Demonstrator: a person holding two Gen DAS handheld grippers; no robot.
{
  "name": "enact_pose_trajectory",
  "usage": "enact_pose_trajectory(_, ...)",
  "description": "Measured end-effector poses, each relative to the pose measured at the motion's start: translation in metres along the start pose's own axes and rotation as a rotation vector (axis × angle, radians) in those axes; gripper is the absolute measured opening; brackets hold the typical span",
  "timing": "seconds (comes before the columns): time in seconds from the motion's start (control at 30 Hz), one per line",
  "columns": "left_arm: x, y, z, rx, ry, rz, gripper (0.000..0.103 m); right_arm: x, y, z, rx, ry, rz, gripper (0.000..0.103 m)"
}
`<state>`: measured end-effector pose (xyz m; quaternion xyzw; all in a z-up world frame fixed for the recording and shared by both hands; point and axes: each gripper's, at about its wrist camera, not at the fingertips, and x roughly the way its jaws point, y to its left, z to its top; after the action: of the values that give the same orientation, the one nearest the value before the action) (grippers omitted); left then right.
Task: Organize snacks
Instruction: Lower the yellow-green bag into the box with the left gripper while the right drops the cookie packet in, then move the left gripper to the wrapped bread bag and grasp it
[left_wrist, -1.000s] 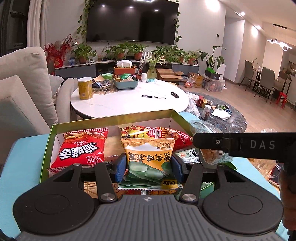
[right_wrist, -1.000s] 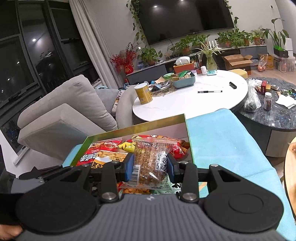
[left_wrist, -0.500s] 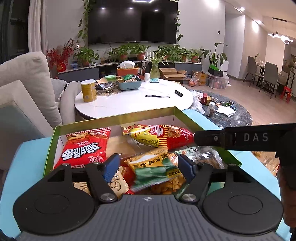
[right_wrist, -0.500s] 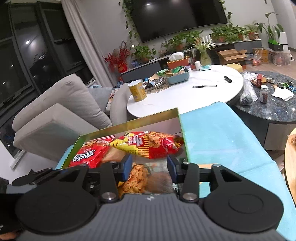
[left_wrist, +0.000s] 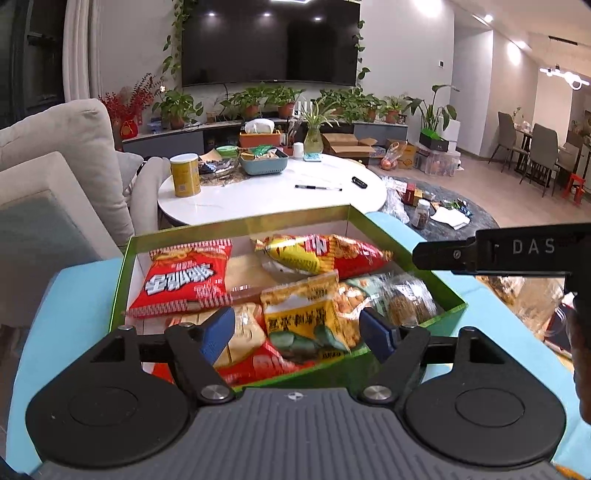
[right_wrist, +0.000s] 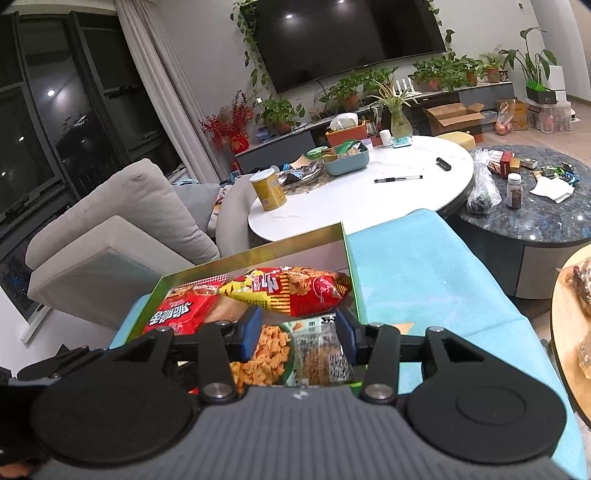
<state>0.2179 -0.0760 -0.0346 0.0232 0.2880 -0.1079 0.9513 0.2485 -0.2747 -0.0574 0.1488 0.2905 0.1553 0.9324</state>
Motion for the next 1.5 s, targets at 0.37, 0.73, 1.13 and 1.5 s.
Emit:
enact_pose_trajectory(0.37, -0.026, -0.016, -0.039, 0.013, 0.081, -0.060, 0.072, -0.031, 0.005, -0.012, 0.004, -0.002, -0.008, 0.067)
enact_pose_trajectory(0.73, -0.013, -0.034, -0.071, 0.053, 0.185, -0.069, 0.070, -0.062, 0.005, -0.035, -0.001, 0.009, -0.022, 0.067)
enact_pose_trajectory(1.13, -0.005, -0.038, -0.080, 0.066, 0.207, -0.057, 0.035, -0.073, 0.000, -0.049, 0.012, 0.021, -0.017, 0.067)
enact_pose_trajectory(1.5, -0.044, -0.017, -0.076, -0.003, 0.121, -0.015, 0.034, -0.089, 0.005, -0.074, -0.043, 0.061, 0.005, 0.067)
